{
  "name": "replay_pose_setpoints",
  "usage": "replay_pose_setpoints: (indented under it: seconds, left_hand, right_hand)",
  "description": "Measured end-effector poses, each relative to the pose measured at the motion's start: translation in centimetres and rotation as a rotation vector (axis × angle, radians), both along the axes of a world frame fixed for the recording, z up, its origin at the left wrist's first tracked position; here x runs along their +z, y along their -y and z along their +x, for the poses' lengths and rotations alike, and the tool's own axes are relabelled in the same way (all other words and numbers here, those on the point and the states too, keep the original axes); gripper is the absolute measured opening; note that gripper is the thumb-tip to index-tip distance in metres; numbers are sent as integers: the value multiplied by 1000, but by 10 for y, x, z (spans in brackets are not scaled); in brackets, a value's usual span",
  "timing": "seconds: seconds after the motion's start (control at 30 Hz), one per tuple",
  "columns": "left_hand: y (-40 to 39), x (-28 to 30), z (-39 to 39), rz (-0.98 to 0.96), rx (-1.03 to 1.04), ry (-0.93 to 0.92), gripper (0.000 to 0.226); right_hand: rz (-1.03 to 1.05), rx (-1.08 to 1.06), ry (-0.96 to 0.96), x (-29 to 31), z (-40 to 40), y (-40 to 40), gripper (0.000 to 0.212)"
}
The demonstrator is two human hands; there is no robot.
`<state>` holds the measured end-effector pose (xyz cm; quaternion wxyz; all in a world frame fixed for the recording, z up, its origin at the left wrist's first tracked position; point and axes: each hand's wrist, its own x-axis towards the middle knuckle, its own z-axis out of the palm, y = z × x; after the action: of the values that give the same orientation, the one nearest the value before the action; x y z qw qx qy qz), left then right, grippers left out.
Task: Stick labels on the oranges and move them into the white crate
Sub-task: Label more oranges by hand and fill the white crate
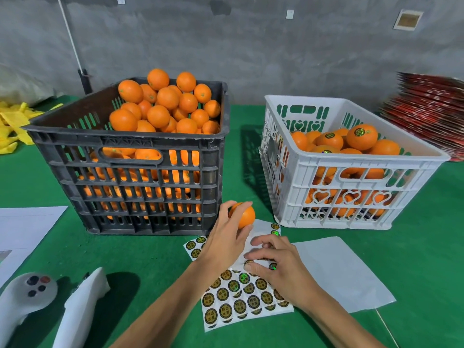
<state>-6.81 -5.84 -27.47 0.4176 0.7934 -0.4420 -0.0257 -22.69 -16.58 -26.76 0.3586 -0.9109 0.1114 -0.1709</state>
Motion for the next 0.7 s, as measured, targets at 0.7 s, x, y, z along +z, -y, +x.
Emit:
replay_pose_setpoints:
  seconds: [0.7]
  left_hand:
    - [-3,-5,-1,29,-33,68,50]
  right_hand:
    - [-19,129,-150,11,-25,24,54]
